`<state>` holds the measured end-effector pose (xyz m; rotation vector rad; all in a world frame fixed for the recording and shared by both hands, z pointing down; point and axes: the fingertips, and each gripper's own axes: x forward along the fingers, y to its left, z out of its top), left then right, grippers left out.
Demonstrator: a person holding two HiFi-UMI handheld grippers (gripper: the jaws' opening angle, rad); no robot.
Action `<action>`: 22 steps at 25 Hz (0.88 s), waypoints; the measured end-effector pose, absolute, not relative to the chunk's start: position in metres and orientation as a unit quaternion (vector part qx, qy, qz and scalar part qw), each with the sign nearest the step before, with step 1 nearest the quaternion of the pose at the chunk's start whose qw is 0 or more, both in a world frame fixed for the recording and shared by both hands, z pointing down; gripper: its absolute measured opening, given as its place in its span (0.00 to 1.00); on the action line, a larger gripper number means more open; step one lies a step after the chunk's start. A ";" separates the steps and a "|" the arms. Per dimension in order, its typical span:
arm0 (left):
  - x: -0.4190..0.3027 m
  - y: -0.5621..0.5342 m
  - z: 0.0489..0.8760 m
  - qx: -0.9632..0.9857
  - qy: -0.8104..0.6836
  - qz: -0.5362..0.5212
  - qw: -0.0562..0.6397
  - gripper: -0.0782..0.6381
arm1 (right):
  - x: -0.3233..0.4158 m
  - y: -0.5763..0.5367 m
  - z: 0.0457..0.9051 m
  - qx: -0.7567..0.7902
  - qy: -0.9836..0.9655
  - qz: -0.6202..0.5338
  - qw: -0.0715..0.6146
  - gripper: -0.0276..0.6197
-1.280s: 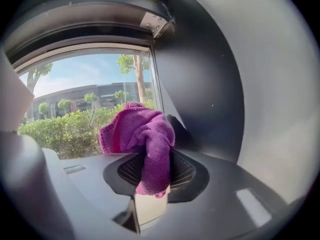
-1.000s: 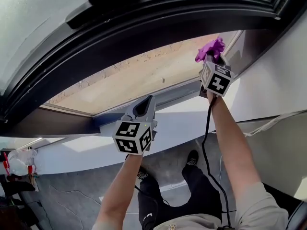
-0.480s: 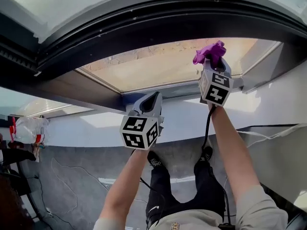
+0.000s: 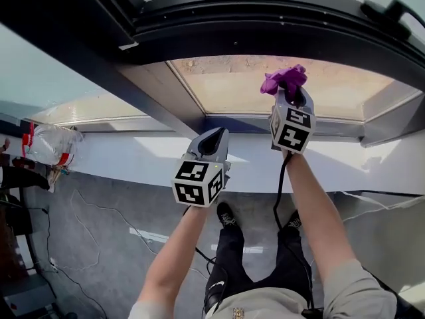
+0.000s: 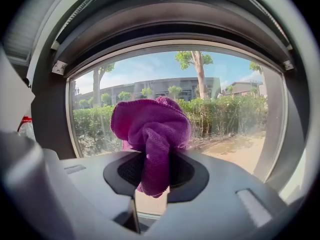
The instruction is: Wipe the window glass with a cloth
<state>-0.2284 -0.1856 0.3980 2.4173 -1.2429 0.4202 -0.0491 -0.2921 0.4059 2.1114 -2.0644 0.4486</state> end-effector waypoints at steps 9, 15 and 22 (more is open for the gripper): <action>-0.314 -0.175 0.399 0.839 -0.480 0.141 0.215 0.11 | -0.183 -0.311 0.412 0.643 -0.742 0.164 0.093 0.23; -0.354 -0.176 0.418 0.818 -0.509 0.140 0.226 0.11 | -0.255 -0.319 0.427 0.590 -0.783 0.174 0.089 0.23; -0.384 -0.181 0.425 0.804 -0.530 0.142 0.230 0.11 | -0.305 -0.327 0.441 0.535 -0.822 0.165 0.104 0.24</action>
